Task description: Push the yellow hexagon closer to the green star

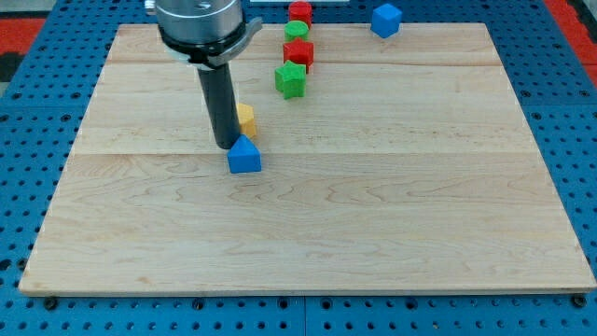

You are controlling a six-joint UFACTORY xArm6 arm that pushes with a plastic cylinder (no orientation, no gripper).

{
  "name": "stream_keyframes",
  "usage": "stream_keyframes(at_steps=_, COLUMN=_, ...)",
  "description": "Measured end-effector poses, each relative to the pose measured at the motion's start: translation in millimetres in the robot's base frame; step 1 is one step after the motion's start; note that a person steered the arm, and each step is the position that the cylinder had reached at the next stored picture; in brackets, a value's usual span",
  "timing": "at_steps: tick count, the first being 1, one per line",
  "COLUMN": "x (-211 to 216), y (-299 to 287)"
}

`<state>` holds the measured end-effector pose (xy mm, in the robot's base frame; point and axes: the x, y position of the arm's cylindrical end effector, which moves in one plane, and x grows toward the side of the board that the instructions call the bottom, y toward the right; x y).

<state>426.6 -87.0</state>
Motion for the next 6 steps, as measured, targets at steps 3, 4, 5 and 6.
stream_keyframes(at_steps=3, x=-35.8, y=32.8)
stream_keyframes(at_steps=4, x=-29.7, y=39.9)
stream_keyframes(at_steps=5, x=-28.9, y=47.6)
stream_keyframes(at_steps=6, x=-28.4, y=61.1)
